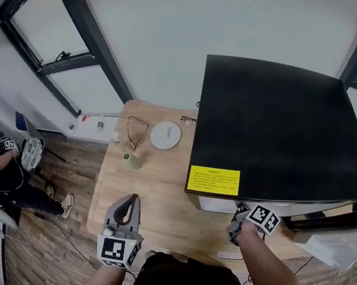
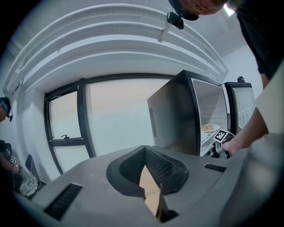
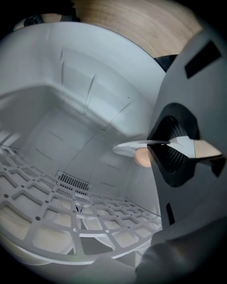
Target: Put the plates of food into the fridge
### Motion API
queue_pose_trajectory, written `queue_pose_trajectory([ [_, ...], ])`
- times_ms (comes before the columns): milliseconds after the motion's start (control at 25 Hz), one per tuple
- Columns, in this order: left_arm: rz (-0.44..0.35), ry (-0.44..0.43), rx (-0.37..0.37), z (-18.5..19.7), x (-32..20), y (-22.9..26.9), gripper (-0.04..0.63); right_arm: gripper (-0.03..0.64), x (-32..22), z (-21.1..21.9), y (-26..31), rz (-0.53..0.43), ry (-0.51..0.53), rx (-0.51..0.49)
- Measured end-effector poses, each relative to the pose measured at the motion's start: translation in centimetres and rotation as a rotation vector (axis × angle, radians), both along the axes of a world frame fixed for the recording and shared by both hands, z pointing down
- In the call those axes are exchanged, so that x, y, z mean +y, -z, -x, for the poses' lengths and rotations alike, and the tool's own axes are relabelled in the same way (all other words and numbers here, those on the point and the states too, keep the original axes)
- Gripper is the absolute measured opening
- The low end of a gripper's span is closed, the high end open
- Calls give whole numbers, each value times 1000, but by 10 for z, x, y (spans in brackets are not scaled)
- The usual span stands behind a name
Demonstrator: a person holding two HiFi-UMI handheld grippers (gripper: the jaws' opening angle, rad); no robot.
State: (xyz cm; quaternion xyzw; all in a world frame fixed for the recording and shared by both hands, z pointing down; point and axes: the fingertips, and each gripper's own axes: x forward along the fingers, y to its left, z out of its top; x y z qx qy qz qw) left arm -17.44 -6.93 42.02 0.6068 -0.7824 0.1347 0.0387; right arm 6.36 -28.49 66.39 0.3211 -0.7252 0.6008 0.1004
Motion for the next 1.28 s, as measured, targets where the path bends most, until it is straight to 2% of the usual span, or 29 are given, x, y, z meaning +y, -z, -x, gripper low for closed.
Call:
queue_pose_trajectory([
  [200, 9, 8, 7, -2, 3, -2, 5, 32, 3, 3, -2, -28, 9, 44],
  [320, 0, -6, 8, -9, 3, 3, 5, 38, 2, 2, -3, -74, 22, 116],
  [440, -1, -6, -3, -9, 6, 8, 5, 70, 2, 3, -3, -120, 61, 206],
  [640, -5, -12, 6, -15, 4, 9, 5, 176, 6, 3, -4, -120, 81, 253],
  [1000, -5, -36, -14, -23, -1, 5, 5, 215, 7, -9, 1, -204, 126, 338],
  [1280, -20, -63, 8, -34, -14, 8, 5, 219, 5, -27, 24, -369, 169, 391],
])
